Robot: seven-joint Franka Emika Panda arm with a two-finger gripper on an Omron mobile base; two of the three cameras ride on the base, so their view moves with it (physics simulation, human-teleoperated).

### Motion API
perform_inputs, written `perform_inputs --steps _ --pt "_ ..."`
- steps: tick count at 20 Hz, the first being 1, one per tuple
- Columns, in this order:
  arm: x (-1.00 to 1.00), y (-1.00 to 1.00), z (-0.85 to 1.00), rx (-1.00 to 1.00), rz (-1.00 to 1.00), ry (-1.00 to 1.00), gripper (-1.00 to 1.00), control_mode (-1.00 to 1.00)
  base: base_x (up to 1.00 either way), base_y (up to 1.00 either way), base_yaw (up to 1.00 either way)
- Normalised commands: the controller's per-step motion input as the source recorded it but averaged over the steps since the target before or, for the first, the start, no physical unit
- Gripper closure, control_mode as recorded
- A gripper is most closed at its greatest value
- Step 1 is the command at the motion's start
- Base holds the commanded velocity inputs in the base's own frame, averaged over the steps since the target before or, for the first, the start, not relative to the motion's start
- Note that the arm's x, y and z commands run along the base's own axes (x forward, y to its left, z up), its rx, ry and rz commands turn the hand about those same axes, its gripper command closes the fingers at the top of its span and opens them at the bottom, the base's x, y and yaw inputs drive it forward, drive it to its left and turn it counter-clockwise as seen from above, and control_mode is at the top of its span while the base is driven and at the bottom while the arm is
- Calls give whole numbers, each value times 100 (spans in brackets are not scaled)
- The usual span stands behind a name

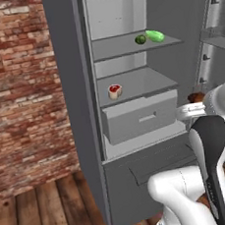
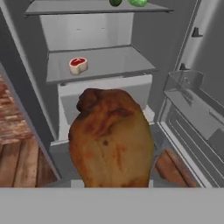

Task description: Gather the corn and avocado from the fridge and place them on a tray on the dining counter. Then gather the steak and chicken drumstick from the fridge and place them on the other tray.

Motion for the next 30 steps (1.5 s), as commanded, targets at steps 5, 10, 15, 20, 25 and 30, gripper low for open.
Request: perform_inputs --steps 5,10,15,20,25,30 --pt "0 0 0 0 0 0 100 100 -63 62 -15" --pt "0 0 0 0 0 0 100 100 -52 44 -34" --pt "0 0 0 0 0 0 100 100 -38 53 -46" --pt "0 0 0 0 0 0 100 100 -27 55 -50" --pt "0 0 0 0 0 0 100 100 -32 56 -51" --pt "0 0 0 0 0 0 100 100 -32 60 -51"
